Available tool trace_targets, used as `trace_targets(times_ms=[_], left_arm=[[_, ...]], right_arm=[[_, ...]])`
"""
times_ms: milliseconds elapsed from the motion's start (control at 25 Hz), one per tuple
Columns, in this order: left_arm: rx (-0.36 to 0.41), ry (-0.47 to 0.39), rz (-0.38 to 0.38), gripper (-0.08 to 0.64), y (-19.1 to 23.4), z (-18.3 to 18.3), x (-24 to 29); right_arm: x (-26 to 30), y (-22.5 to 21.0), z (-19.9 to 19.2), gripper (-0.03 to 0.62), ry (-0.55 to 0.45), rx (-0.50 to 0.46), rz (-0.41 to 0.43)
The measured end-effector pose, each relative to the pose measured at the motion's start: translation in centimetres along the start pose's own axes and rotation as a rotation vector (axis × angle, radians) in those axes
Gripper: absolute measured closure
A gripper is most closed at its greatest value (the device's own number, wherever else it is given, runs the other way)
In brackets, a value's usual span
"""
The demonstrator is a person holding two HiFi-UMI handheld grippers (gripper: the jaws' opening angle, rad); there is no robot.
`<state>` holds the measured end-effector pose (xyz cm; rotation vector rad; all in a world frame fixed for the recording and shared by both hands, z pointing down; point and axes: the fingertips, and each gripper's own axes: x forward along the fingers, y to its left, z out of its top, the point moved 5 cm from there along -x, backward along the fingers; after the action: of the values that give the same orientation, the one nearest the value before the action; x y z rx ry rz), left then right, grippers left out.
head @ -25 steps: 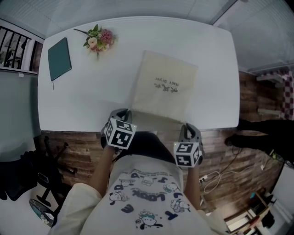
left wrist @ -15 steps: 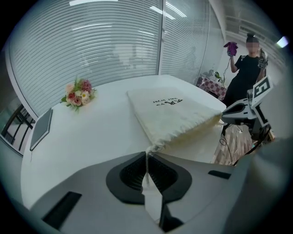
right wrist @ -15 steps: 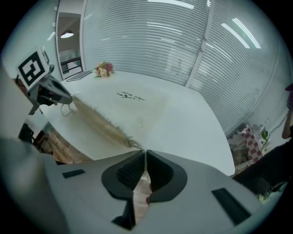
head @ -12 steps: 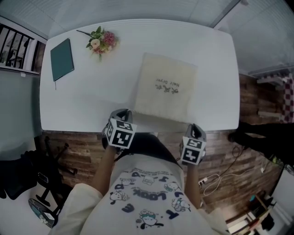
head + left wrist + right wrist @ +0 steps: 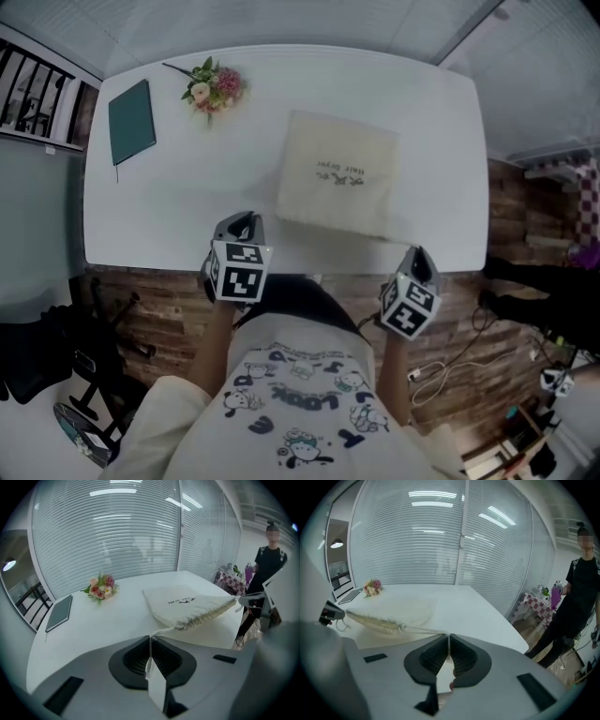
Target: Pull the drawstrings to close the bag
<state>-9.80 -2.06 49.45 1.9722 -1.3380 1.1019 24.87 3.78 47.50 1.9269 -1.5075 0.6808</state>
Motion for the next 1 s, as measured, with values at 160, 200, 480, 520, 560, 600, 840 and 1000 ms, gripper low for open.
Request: trace_targets(times_ms=[160, 200, 480, 520, 560, 600, 840, 1000], left_arm=[[-0.046, -0.048, 0.014, 0.509, 1.1, 1.4, -0.7], [-0.055, -0.053, 0.014, 0.509, 1.2, 1.5, -0.8], [-0.115, -0.054, 0.017, 0.509, 2.4, 1.0, -0.7], [-0.129, -0.053, 0.014, 0.509, 2.8, 1.0, -0.6], [-0.144, -0.053, 0.011, 0.509, 3.1, 0.9, -0.5], [-0.161, -0.054, 0.008, 0.509, 3.5, 0.9, -0.4], [-0.190, -0.034, 0.000, 0.509, 4.2, 0.5, 0.1], [-0.118, -0.014, -0.032, 0.509, 3.7, -0.9, 0.7]], right_arm=[[0.3, -1.5, 1.2, 0.569, -0.029, 0.091, -0.010], [0.4, -1.8, 1.2, 0.569, -0.032, 0.113, -0.013], [1.0, -2.9, 1.0, 0.569, -0.033, 0.169, -0.038], [1.0, -3.0, 1.0, 0.569, -0.036, 0.167, -0.043], [1.1, -3.0, 1.1, 0.569, -0.038, 0.168, -0.049], [1.1, -3.1, 1.2, 0.569, -0.038, 0.174, -0.052], [1.7, -2.9, 0.3, 0.569, 0.004, 0.233, -0.031], [2.9, -2.7, -2.3, 0.569, 0.097, 0.254, 0.064]])
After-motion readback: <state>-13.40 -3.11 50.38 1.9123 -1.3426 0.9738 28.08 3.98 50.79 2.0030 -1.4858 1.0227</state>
